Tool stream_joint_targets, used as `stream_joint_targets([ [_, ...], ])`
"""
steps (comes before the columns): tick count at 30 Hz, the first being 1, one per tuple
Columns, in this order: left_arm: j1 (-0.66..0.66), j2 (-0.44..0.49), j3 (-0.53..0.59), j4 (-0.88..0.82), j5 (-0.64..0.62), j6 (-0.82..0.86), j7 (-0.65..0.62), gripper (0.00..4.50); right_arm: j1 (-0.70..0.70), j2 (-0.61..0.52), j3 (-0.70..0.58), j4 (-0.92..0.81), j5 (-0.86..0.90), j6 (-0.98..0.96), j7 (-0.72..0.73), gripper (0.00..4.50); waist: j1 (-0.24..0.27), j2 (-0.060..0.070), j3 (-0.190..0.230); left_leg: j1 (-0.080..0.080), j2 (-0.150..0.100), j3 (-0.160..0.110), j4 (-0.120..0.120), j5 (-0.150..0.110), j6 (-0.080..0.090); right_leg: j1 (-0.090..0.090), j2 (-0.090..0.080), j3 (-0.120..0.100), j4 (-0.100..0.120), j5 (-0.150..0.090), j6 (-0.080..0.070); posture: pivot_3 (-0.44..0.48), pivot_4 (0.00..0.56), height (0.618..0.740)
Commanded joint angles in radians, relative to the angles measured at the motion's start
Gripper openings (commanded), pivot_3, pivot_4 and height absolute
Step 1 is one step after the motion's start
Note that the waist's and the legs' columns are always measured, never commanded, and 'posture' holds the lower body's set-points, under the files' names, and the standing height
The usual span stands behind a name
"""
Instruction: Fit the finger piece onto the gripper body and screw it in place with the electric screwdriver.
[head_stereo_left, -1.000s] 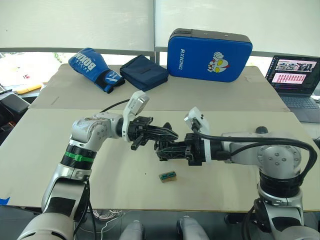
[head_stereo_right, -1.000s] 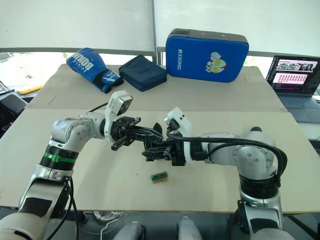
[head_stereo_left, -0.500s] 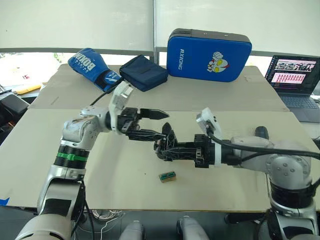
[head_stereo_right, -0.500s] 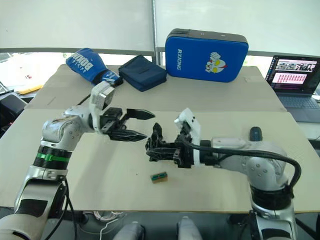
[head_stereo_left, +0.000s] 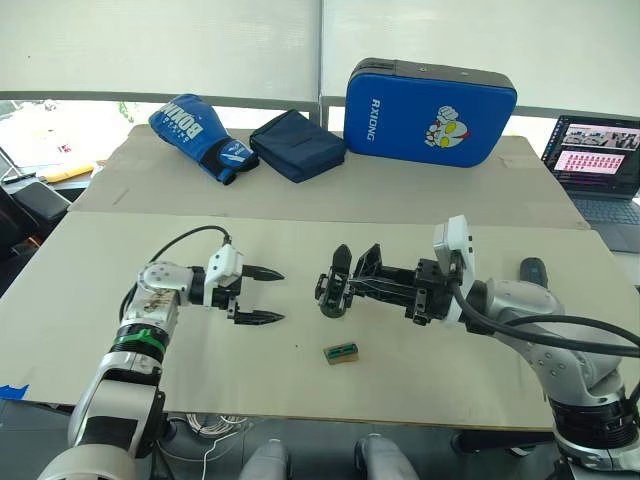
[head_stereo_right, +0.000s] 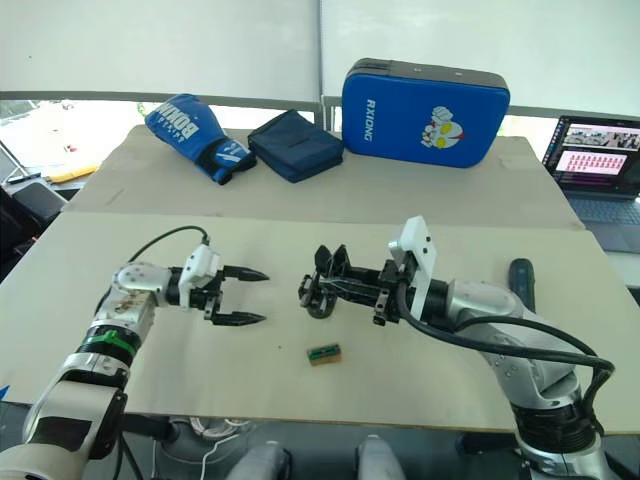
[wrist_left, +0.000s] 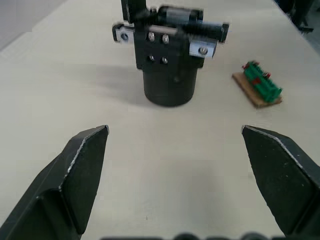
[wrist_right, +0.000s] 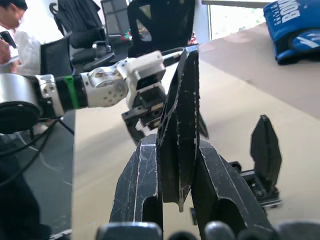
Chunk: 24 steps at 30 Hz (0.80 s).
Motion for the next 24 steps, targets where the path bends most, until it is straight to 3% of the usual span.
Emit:
stream_joint_targets([
  [1, -0.008, -0.050, 0.001, 0.021, 0.038, -0.065, 0.074, 4.50, -0.001, 0.028, -0.003, 0.011, -0.064, -0.140, 0.040, 0.41, 0.002, 0.000, 0.000, 0.000, 0.000, 0.000, 0.000, 0.000, 0.000, 0.000, 0.000, 0.000, 0.000, 0.000, 0.000, 0.000, 0.150, 0.740],
  [7, 0.003, -0.141, -0.018, 0.021, 0.084, -0.067, 0.150, 4.50, 0.004, 0.073, -0.002, 0.047, -0.120, -0.237, 0.055, 0.41, 0.001, 0.000, 0.000, 0.000, 0.000, 0.000, 0.000, 0.000, 0.000, 0.000, 0.000, 0.000, 0.001, 0.000, 0.000, 0.000, 0.150, 0.740],
  [12, -0.001, -0.171, -0.027, 0.028, 0.090, -0.059, 0.142, 4.50, 0.020, 0.068, 0.013, 0.033, -0.107, -0.226, 0.083, 0.41, -0.002, 0.000, 0.000, 0.001, 0.000, 0.000, 0.000, 0.000, 0.000, 0.000, 0.000, 0.000, 0.001, 0.000, 0.000, 0.000, 0.150, 0.740],
  [24, -0.085, -0.243, -0.026, 0.198, 0.127, -0.121, 0.155, 4.50, 0.040, 0.059, 0.039, 0.012, -0.101, -0.207, 0.099, 0.41, 0.003, 0.000, 0.000, 0.001, -0.001, 0.000, 0.002, 0.000, 0.000, 0.001, 0.000, 0.000, 0.002, 0.000, 0.000, 0.000, 0.150, 0.740],
])
